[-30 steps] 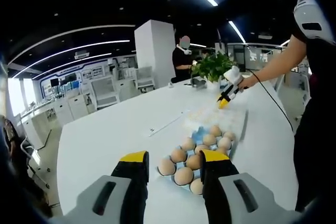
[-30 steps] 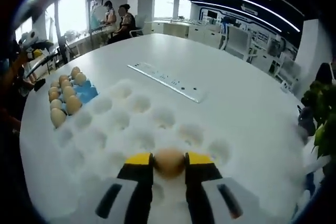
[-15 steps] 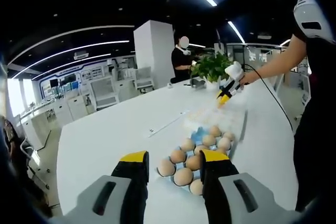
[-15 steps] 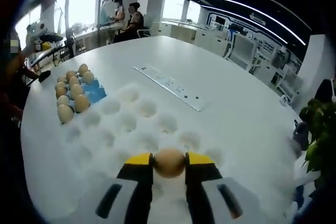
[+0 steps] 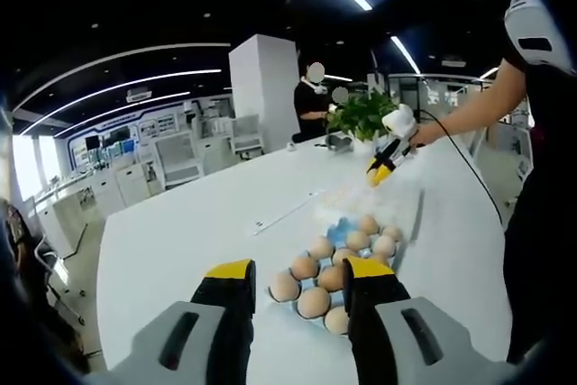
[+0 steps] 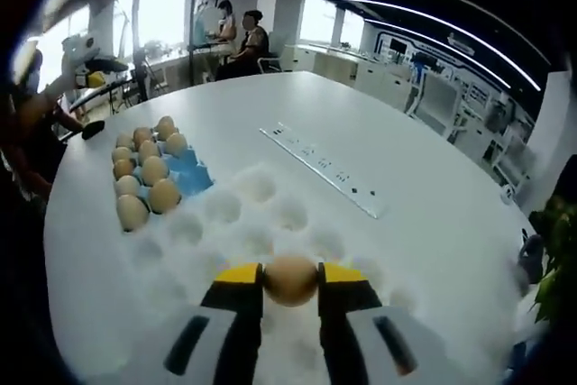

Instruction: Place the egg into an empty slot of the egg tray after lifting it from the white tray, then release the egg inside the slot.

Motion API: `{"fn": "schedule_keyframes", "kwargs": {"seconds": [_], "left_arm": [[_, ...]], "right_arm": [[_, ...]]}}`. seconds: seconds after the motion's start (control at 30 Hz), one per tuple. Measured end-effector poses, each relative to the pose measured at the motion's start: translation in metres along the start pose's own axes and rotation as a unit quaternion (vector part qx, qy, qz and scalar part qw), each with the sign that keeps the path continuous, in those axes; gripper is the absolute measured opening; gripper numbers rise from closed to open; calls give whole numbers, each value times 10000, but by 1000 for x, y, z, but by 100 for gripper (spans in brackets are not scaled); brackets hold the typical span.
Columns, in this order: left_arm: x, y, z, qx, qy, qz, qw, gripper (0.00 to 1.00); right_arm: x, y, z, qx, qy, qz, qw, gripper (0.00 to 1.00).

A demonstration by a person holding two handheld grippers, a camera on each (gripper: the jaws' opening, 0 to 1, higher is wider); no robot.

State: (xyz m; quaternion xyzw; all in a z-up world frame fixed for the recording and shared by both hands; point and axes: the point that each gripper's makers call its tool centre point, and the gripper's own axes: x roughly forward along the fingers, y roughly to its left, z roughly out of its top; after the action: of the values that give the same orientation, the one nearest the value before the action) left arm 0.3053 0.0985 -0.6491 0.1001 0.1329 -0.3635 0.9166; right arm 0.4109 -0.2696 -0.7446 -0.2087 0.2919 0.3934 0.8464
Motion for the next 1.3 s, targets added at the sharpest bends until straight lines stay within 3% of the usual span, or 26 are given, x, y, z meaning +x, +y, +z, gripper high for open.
{"fn": "schedule_keyframes", "kwargs": {"seconds": [0.73,1.3], "left_arm": [[0,1,-4,-37,17,23,10000,41],[-3,3,-4,-40,23,43,10000,41]], "right_arm": [[45,60,54,-390,-403,754,9956,23],[79,106,87,-756,-534,1321,9869,23]]}}
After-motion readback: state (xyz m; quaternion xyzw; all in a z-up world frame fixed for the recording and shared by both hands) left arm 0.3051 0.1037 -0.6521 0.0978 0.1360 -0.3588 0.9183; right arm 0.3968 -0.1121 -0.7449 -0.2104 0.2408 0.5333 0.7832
